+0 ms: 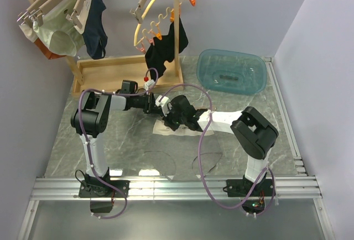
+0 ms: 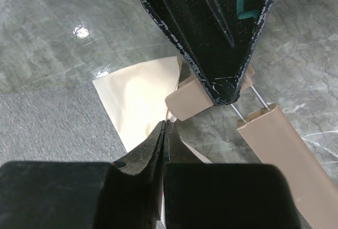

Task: Clip the underwear to the hanger

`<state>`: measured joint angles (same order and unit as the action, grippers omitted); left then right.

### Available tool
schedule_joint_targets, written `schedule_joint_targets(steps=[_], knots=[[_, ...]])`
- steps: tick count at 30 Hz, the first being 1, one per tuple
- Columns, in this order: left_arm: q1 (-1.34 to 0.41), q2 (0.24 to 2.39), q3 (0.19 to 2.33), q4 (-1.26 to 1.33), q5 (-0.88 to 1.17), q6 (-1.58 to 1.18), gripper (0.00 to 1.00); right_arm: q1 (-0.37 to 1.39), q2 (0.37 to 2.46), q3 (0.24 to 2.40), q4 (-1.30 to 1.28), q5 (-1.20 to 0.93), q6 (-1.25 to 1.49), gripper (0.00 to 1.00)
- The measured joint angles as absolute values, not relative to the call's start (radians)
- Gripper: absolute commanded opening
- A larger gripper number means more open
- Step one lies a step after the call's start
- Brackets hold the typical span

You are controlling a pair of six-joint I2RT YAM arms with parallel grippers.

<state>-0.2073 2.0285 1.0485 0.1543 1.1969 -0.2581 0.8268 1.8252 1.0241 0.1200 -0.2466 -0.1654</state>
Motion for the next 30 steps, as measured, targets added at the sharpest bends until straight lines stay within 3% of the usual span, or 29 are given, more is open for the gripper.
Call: schedule_joint_targets(steps=[17, 30], knots=[[-0.198, 2.047, 1.074, 0.038, 1.233, -0.133, 0.0, 0.827, 1.825, 1.024, 0.12, -0.244, -0.166, 0.0], [-0.189, 2.047, 1.066, 0.123, 1.238, -0.216, 0.0, 0.827, 1.825, 1.027, 0.117, -0.249, -0.173, 0.0]])
